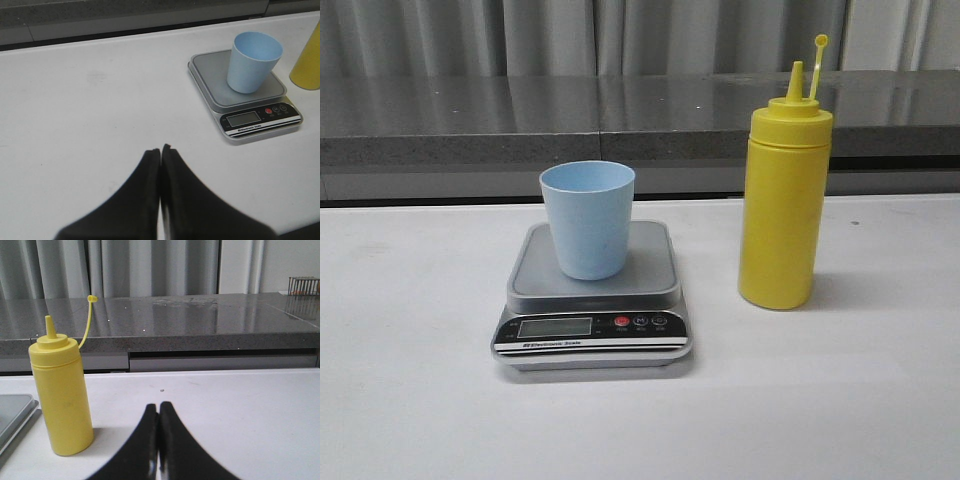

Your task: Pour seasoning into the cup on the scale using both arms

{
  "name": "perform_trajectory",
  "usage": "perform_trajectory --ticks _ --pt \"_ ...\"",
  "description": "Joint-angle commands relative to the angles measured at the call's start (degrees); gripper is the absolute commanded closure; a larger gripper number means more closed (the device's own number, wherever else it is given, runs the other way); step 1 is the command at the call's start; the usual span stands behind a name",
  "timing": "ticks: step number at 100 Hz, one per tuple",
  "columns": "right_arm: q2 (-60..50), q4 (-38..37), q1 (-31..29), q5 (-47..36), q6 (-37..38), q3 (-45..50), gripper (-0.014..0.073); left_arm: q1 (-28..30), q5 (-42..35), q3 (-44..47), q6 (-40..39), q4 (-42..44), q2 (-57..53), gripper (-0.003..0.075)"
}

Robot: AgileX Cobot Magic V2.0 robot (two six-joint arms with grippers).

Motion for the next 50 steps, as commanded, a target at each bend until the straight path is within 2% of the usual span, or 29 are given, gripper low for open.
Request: perform_trajectory --ticks 1,33,50 --pt "-1.48 -0.18 -0.34 -4.17 0.0 -0.89 0.0662 0.33 -4.76 -1.6 -0.57 -0.37 0.61 0.074" --pt "-1.48 -0.18 -0.34 -4.17 0.0 -0.89 0.0662 0.42 -5.23 -0.79 -0.57 0.42 0.38 0.074" --pt "-1.48 -0.18 -0.34 -4.17 0.0 -0.89 0.0662 2.33 -14.34 3.23 -0.57 1.0 -1.58 0.074"
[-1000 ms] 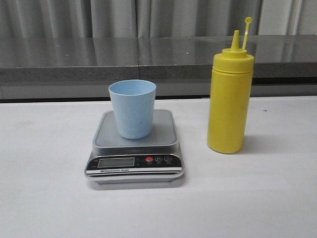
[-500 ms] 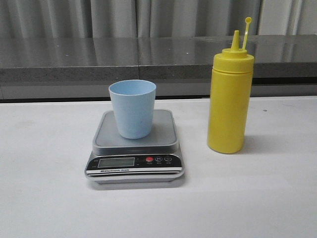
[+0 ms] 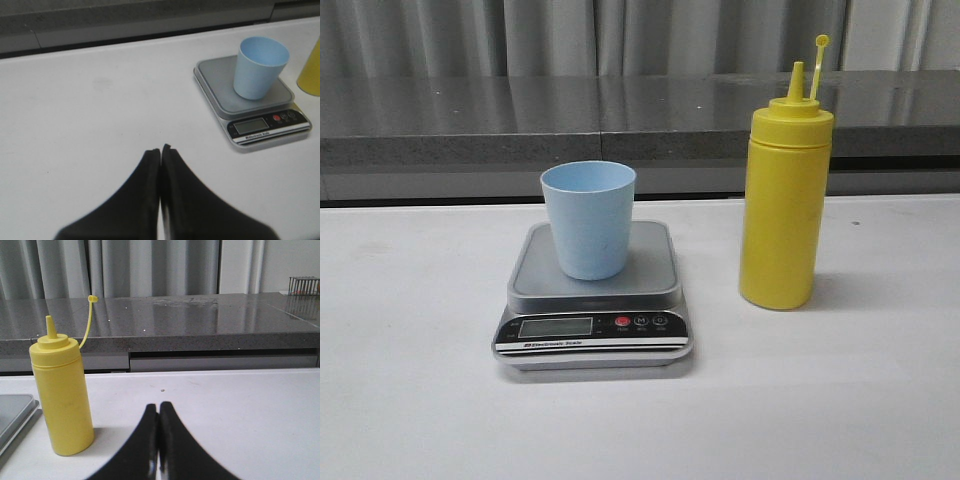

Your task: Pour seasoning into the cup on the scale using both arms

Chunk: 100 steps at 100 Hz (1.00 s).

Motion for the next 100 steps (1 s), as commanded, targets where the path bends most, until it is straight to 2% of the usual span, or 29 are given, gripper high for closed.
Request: perform_trajectory --ticks 1,37,52,100 --pt "-1.48 -0.18 -0.34 -4.25 0.0 -0.89 0.0662 1.4 -10.08 0.76 -0.57 0.07 -0.6 0.074" --pt "-1.48 -0.18 -0.34 -4.25 0.0 -0.89 0.0662 10.22 -25.61 13.11 -0.46 0.07 -7.97 0.074" --pt "-1.48 -0.18 -0.34 -4.25 0.0 -0.89 0.0662 13.62 -30.7 16.68 1.86 0.07 -10.61 0.074" --pt "-1.48 -0.18 -0.34 -4.25 0.0 -0.89 0.0662 14.17 -39.71 28.88 2.58 0.33 -17.18 0.074"
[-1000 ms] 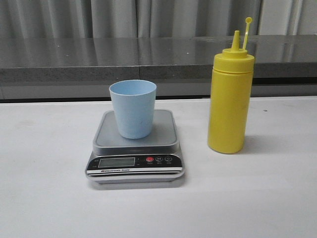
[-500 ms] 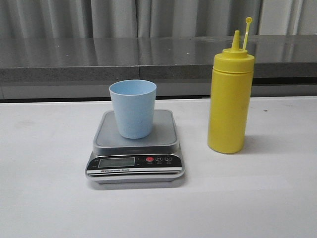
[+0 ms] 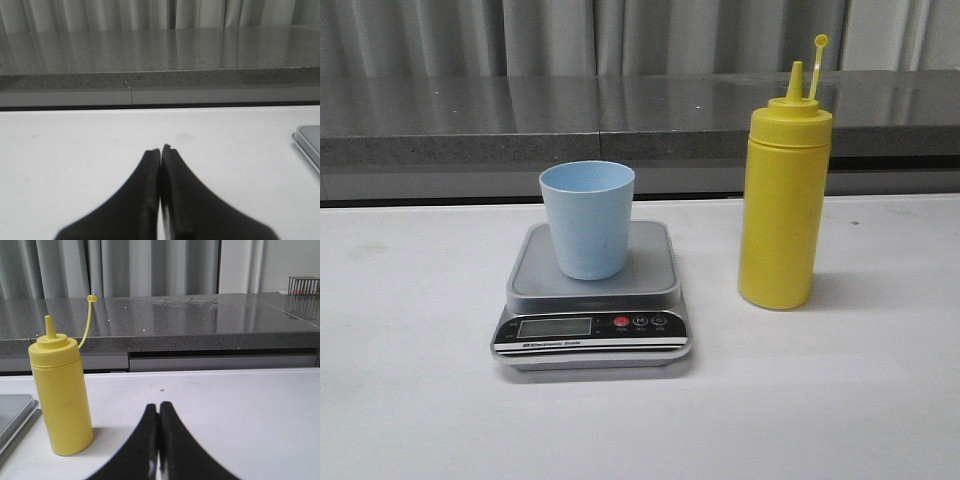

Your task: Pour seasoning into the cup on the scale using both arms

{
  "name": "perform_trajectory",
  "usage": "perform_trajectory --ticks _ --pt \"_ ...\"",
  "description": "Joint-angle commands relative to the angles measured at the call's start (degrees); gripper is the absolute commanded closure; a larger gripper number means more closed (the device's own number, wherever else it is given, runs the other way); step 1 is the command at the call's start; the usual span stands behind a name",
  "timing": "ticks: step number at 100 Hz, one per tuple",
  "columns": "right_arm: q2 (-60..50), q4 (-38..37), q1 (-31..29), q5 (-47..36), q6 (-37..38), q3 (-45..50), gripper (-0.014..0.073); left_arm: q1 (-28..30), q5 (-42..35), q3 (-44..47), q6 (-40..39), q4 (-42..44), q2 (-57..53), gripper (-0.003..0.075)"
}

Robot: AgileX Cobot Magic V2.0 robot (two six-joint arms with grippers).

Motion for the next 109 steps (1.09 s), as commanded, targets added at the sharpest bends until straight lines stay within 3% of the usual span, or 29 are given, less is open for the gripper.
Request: perform_trajectory --ticks 1,8,13,109 --pt "-1.48 -0.18 -0.34 -4.25 0.0 -0.89 0.0662 0.02 -8.01 1.06 0.19 -0.01 -1.82 0.074" --pt "-1.48 -0.18 -0.34 -4.25 0.0 -0.89 0.0662 0.02 -11.01 3.4 0.19 -0.01 -1.82 0.074" --pt "-1.48 -0.18 -0.34 -4.25 0.0 -0.89 0.0662 0.02 -8.14 3.05 0.19 -0.01 -1.82 0.074" --pt "-1.48 -0.18 -0.34 -4.27 0.0 -0.9 0.0662 0.02 -8.05 3.21 0.19 -0.01 -1.82 0.074"
